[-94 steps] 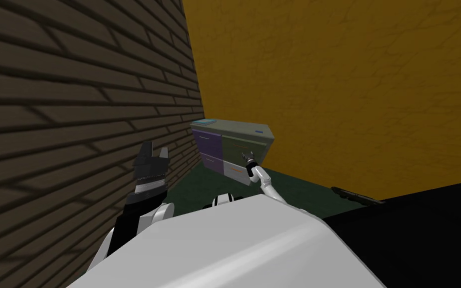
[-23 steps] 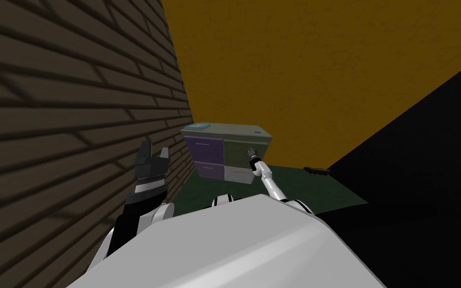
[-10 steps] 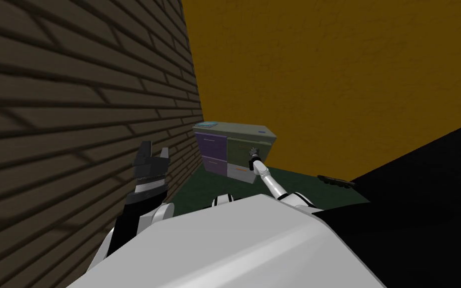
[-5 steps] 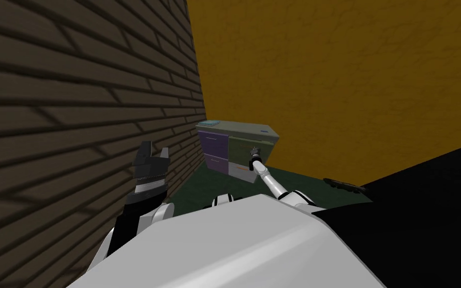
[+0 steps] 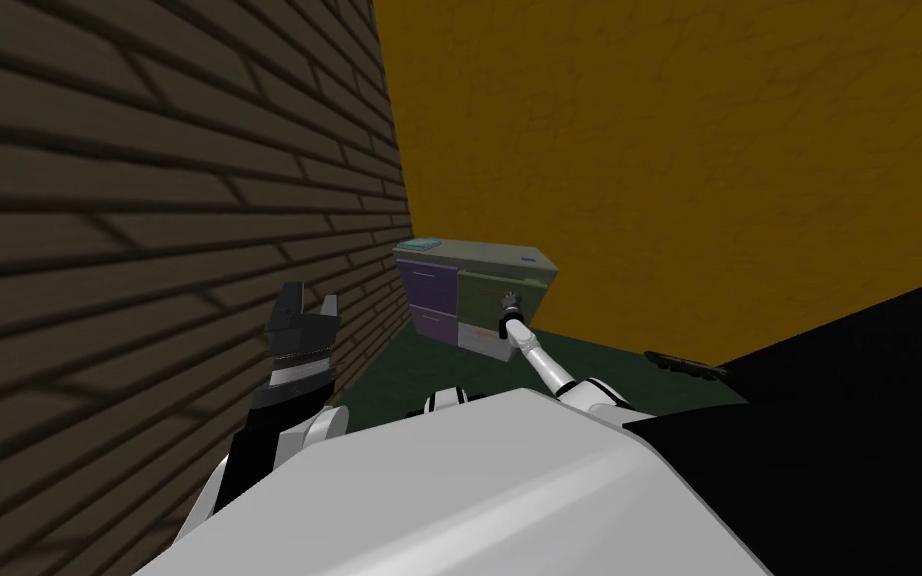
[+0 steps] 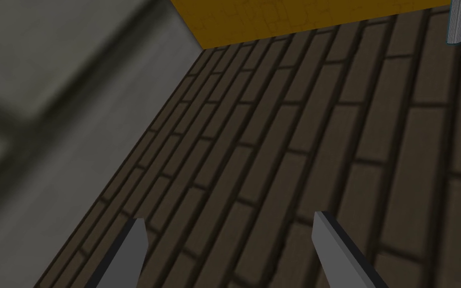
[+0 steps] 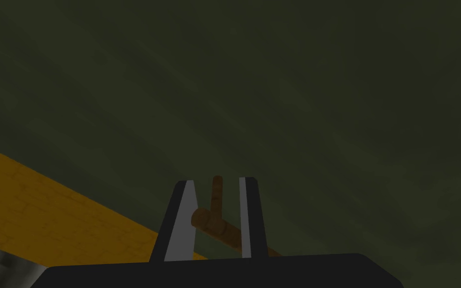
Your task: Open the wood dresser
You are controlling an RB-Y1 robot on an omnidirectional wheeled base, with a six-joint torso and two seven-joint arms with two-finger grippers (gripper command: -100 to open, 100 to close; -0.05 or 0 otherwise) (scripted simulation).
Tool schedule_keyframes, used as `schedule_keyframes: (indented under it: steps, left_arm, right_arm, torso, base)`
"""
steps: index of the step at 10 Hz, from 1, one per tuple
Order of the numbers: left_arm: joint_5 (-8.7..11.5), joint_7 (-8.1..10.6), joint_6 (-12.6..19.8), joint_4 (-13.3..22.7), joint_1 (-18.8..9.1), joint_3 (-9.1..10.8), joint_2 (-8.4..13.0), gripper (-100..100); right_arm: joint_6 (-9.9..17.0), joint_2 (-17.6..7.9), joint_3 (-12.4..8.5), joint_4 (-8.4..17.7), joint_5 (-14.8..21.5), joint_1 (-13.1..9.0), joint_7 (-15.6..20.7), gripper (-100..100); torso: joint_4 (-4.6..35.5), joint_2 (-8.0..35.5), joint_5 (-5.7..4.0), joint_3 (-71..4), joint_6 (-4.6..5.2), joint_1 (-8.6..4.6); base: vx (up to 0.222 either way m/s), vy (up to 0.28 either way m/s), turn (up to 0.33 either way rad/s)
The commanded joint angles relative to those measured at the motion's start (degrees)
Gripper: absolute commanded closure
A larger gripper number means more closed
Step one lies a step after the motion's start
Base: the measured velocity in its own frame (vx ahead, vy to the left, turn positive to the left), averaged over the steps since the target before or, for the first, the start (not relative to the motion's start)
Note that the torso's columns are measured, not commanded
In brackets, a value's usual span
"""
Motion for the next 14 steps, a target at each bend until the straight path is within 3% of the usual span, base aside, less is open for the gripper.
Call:
schedule_keyframes:
  steps: [1,7,8,14]
  left_arm:
    - [0.0,0.0,0.0,0.0,0.0,0.0,0.0,0]
    - [0.0,0.0,0.0,0.0,0.0,0.0,0.0,0]
    - [0.0,0.0,0.0,0.0,0.0,0.01,0.0,0]
    - [0.0,0.0,0.0,0.0,0.0,0.01,0.0,0]
  right_arm:
    - [-0.5,-0.2,-0.2,0.3,-0.7,-0.1,0.5,100]
    - [-1.2,-0.1,0.0,0.5,-1.2,-0.3,1.0,100]
    - [-3.1,-1.3,-0.7,1.9,-3.3,-2.0,2.1,-100]
    - [-8.4,-5.4,-3.3,5.6,-9.6,-7.2,5.9,-100]
  torso:
    - [0.0,-0.1,0.01,-0.1,-0.12,-0.05]
    - [0.0,-0.3,0.01,-0.2,-0.22,-0.19]
    - [0.2,-0.5,0.12,-0.3,-0.09,-0.38]
    - [0.4,0.1,0.24,0.1,0.06,-0.14]
  base:
    - [-0.074,0.07,-0.033]
    - [-0.155,0.09,-0.027]
    - [-0.051,0.058,-0.045]
    - [-0.027,0.073,-0.031]
